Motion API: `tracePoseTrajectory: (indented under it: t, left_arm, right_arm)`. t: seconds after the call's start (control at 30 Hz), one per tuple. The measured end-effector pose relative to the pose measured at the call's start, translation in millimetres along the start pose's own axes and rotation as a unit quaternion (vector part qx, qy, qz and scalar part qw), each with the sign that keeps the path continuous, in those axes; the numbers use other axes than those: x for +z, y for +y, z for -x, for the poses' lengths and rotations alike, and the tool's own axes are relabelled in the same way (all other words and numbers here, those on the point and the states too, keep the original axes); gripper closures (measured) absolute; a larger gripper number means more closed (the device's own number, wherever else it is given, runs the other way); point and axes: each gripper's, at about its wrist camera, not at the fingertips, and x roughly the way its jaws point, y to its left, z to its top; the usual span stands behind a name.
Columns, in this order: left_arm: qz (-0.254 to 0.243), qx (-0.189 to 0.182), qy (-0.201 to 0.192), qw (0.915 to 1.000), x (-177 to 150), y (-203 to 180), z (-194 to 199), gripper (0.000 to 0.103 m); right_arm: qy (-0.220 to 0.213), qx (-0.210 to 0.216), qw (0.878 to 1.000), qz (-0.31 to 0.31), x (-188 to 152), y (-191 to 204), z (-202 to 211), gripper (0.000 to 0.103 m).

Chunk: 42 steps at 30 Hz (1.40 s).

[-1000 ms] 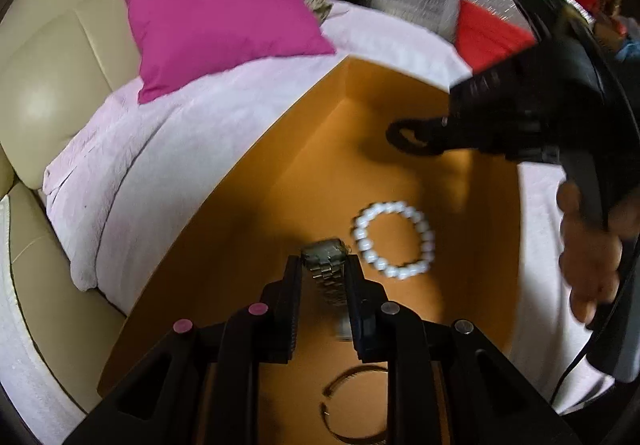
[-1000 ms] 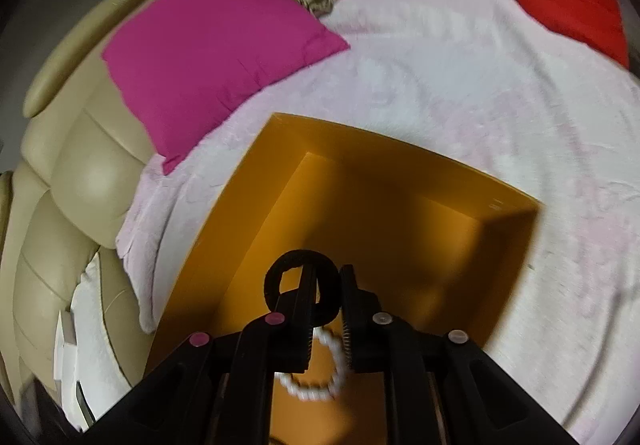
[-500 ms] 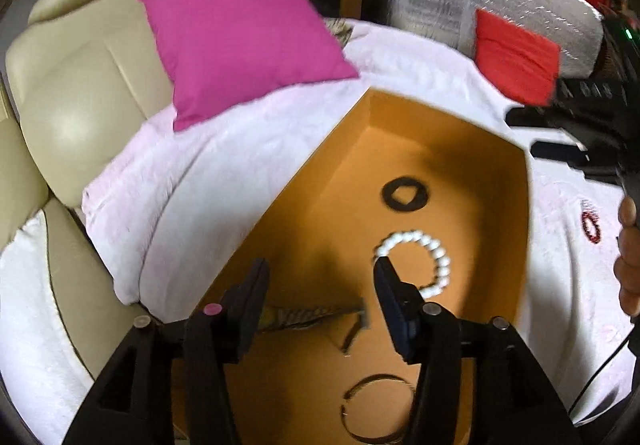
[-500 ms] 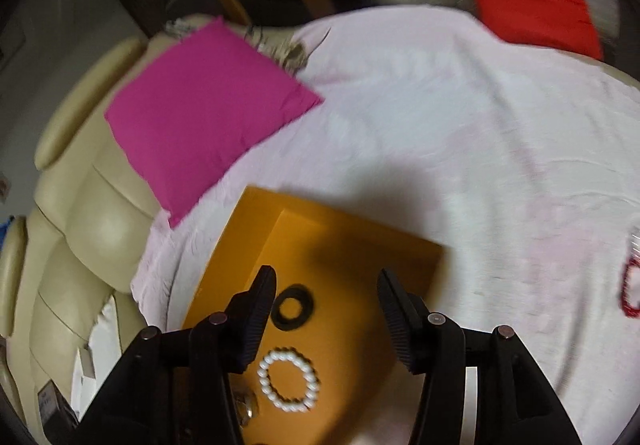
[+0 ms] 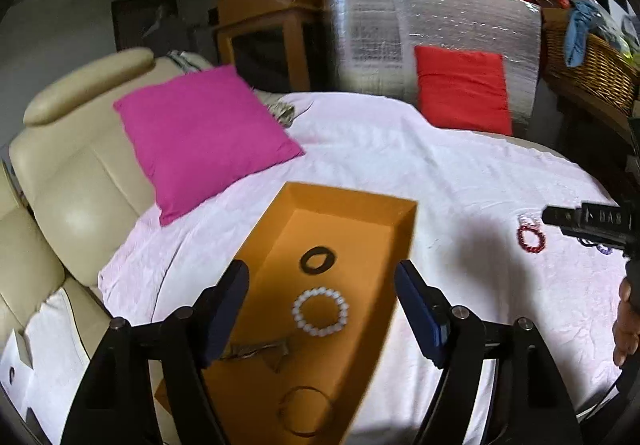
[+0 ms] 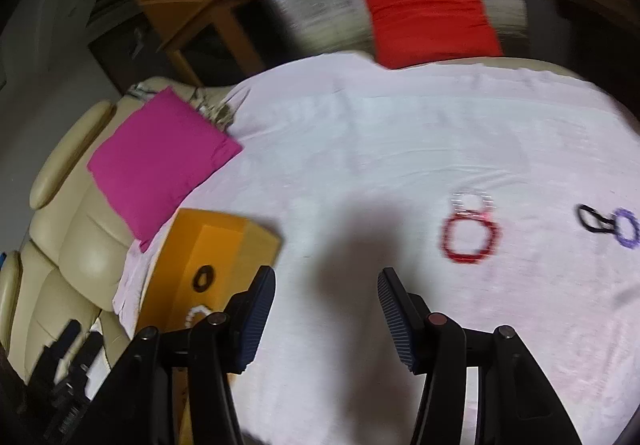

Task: Organize jewelry
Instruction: 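Move both tools back toward the remaining bracelets on the cloth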

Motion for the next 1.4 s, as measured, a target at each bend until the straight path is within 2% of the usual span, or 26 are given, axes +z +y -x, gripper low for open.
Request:
tracePoseTrajectory:
  t: [0.13, 0.3, 0.6, 0.87, 1.03, 1.27, 1.4]
  left_arm:
    - [-0.023, -0.002, -0.004, 0.9997, 7, -29, 3, 0.027]
    - [-0.065, -0.003, -0.002, 0.9979, 12, -71, -3, 0.027]
    - [-0.114, -0.009, 0.022, 0.9932, 10, -145, -38, 0.026]
    - [-0.110, -0.052, 0.080, 0.9893, 2, -195, -83, 0.026]
    - [-0.100, -0.062, 0.102, 0.9878, 1, -216, -106, 0.026]
    - [-0.089, -0.081, 0.102, 0.9875, 6, -243, -129, 0.026]
    - [-0.102, -0.113, 0.103, 0.9829, -3, -256, -143, 0.026]
  right_arm:
    - [-0.015, -0.010, 1.000, -0.021, -5, -38, 15, 0.045]
    - [-0.026, -0.001, 0.998, -0.055, -8, -78, 17, 0.045]
    - [0.003, 0.008, 0.990, -0.142, -3, -151, 16, 0.045]
    - [0.005, -0.014, 0.981, -0.196, -7, -205, 34, 0.044]
    - [-0.003, -0.016, 0.974, -0.226, -8, -232, 46, 0.044]
    - [-0.007, -0.007, 0.965, -0.261, -9, -261, 54, 0.044]
    - [-0.028, -0.019, 0.957, -0.287, -8, -285, 65, 0.044]
